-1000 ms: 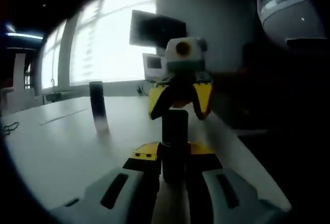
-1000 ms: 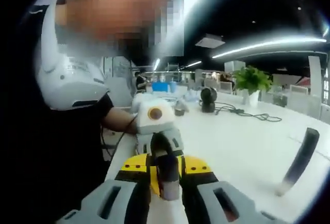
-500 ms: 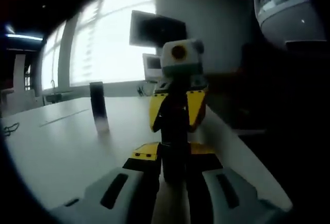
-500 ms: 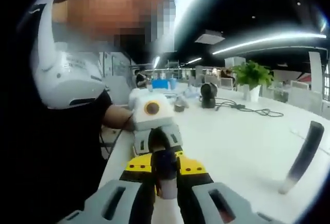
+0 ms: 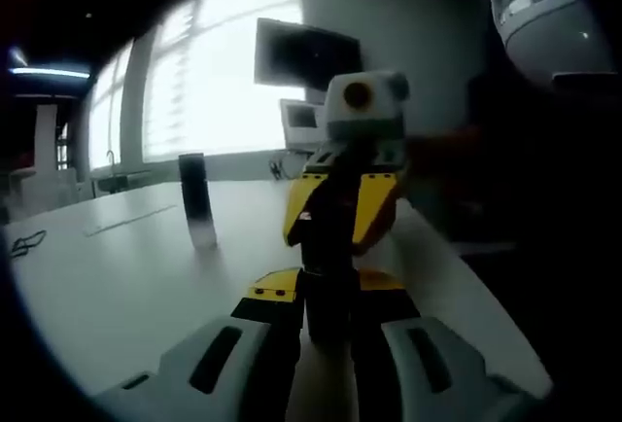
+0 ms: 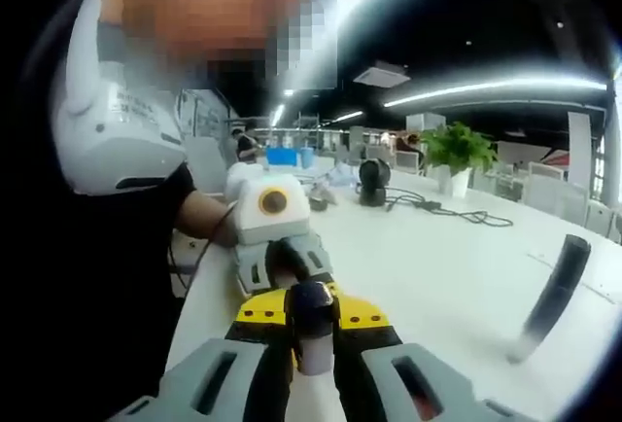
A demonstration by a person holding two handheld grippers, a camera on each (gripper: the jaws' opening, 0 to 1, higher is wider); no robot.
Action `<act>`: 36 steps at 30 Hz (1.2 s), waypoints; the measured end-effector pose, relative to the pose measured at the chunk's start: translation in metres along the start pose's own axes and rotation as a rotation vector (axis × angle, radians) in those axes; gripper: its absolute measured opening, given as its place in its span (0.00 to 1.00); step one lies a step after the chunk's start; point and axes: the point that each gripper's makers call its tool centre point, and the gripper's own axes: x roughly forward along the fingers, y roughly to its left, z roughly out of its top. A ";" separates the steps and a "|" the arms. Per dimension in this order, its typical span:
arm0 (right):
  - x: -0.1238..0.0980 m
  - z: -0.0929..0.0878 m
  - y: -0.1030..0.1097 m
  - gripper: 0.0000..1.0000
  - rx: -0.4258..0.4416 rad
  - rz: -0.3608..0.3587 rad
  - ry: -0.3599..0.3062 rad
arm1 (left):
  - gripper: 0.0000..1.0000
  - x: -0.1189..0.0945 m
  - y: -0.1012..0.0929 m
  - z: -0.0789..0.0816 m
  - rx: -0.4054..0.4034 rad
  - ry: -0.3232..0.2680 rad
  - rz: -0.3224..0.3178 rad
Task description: Pick up cosmetic bottle twist off cap place on table pick up cap screw tight cap place on table
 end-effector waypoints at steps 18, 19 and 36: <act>0.002 0.000 -0.018 0.10 0.051 -0.283 -0.044 | 0.09 0.001 0.017 -0.001 0.008 0.008 0.090; 0.002 0.000 -0.019 0.10 0.051 -0.294 -0.045 | 0.09 0.001 0.018 -0.001 0.009 0.008 0.094; 0.006 0.000 -0.038 0.10 0.106 -0.506 -0.069 | 0.09 0.001 0.037 -0.003 -0.004 0.018 0.193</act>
